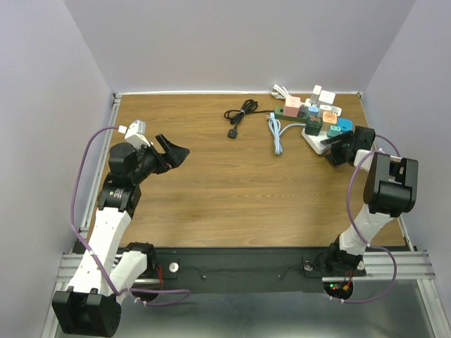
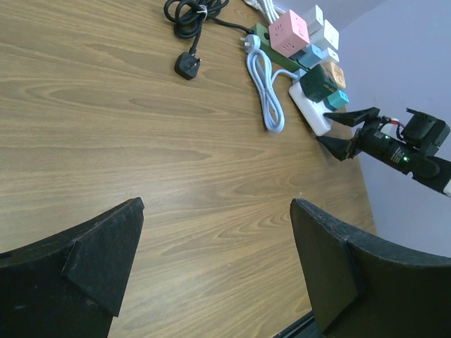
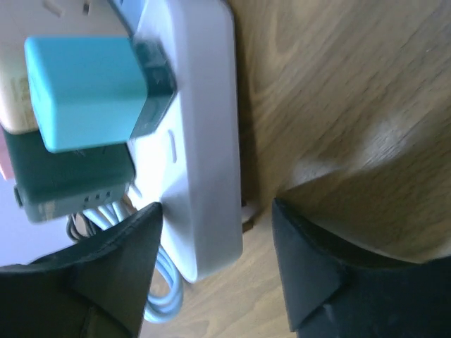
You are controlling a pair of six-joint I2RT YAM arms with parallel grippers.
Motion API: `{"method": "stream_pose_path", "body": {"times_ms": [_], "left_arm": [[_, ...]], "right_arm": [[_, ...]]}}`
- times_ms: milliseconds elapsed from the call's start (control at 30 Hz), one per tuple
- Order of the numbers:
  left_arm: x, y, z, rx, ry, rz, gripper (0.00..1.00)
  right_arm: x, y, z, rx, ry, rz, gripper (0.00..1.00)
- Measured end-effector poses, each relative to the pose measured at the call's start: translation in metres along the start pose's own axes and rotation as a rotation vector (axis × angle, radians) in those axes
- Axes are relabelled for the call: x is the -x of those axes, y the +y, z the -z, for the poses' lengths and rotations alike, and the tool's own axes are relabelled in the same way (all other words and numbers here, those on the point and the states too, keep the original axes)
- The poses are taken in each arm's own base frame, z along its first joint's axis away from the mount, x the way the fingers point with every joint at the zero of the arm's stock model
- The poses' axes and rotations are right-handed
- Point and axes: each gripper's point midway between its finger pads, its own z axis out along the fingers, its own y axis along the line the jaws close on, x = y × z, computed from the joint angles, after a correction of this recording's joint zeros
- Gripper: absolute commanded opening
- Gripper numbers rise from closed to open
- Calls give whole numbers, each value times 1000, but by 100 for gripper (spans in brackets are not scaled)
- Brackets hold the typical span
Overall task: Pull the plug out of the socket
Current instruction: Move the socket to the center of the board.
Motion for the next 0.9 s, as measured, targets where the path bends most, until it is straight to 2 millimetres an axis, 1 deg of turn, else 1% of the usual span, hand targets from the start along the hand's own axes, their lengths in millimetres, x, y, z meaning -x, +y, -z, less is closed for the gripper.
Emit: {"method": "stream_pose_path", "body": {"times_ms": [33,67,100,133,200,233,267,367,500,567,600,667,700,733,800,900], "left_arm": [[0,0,0,0,0,-1,96],[0,0,0,1,1,-3,96],[0,0,0,1,2,-3,96],[-1,1,0,3,3,-4,96],[-2,1,1,5,6,-5,96],[-2,2,1,6,8,-5,96],[-2,2,1,7,9,-5,96],[-3,2,1,7,10,-6,96],[-3,2,1,5,9,-7,96],[-4,2,0,0,12,-7,96],[-5,2,0,-2,13,-6,96],[-7,3,-1,-7,18,-5,95],[-9,4,-2,-8,23,-4,95],[-11,5,-3,-9,29,-2,95],[-15,7,-4,-9,38,2,95],[-25,12,-8,-6,67,11,95]], "right_arm": [[0,0,-1,0,1,-2,58],[-1,1,-3,5,7,-5,48],[-1,3,-4,17,12,-7,40],[0,8,-4,32,15,-6,27],[-1,9,-4,38,24,-13,16],[-2,10,-2,52,35,-20,5],[-2,12,0,66,37,-19,1],[-5,15,9,97,34,-16,0],[-27,0,33,113,62,-6,0],[-44,-13,50,114,87,-7,0],[-48,-16,55,119,94,-5,0],[-68,-29,74,131,126,0,0],[-73,-33,78,133,135,-1,0],[-83,-38,88,143,149,2,0],[-100,-46,99,157,182,9,0],[-137,-52,115,179,259,53,0]]}}
